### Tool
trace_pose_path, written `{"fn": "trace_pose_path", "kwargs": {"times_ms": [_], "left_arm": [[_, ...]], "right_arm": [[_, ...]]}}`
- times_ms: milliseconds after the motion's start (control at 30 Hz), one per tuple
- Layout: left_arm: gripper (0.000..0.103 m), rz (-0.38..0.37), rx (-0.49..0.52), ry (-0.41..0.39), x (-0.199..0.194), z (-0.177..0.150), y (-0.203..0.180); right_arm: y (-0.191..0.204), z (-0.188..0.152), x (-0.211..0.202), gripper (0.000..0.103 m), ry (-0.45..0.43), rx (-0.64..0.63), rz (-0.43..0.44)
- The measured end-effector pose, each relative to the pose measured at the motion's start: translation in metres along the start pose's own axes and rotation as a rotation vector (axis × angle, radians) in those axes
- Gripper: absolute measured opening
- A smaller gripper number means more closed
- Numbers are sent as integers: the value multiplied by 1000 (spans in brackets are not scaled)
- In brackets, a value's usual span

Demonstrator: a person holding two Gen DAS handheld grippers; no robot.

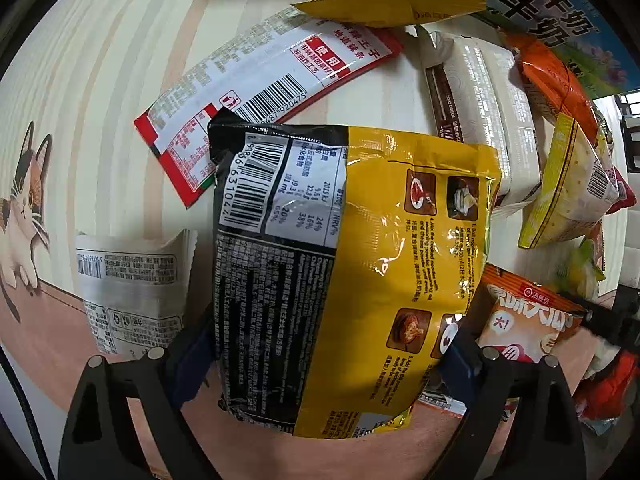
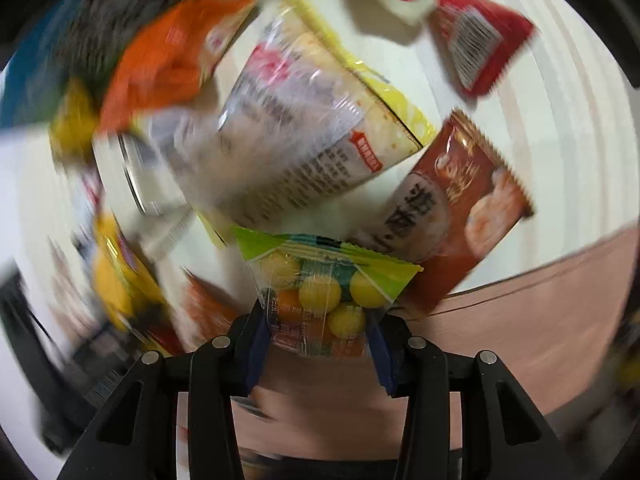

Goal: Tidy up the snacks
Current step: 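Grasp the yellow-black noodle bag with the left tool while the right tool grasps the gumball bag, then carry both bags into the cardboard box and open both tools to release them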

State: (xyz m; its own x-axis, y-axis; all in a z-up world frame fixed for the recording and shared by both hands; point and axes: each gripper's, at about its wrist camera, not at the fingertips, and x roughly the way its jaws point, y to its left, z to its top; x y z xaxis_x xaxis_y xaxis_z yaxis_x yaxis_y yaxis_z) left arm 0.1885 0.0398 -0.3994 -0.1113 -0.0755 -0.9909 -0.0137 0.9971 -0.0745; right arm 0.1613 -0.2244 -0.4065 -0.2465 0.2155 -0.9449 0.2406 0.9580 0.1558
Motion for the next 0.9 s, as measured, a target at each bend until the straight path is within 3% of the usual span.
{"fn": "trace_pose_path", "kwargs": {"times_ms": [67,200,333,400,500,567,700,900], "left_arm": [[95,9,7,-4,1,4,-1],[93,9,3,-14,-3,1,-6],[87,9,-16,-28,-10,-3,-11],[87,18,-22,-30,-13,-7,-9],[87,37,-27,-38,-20,-15,-8],[87,46,-25,-45,-25,-21,-8],[87,57,-25,-69,-41,-36,-8],[87,62,-14,-149,-86,-65,-18]], "right_arm": [[5,1,2,49,9,-48,-43],[5,0,6,71,-20,-7,-60],[-13,-6,9,71,-43,78,-14],[-18,-10,11,70,-80,112,4],[-17,-16,7,45,-135,123,15],[-14,-20,4,45,-153,114,-12],[-12,-34,-3,44,-153,134,17],[-30,-90,-32,44,-191,112,79]]}}
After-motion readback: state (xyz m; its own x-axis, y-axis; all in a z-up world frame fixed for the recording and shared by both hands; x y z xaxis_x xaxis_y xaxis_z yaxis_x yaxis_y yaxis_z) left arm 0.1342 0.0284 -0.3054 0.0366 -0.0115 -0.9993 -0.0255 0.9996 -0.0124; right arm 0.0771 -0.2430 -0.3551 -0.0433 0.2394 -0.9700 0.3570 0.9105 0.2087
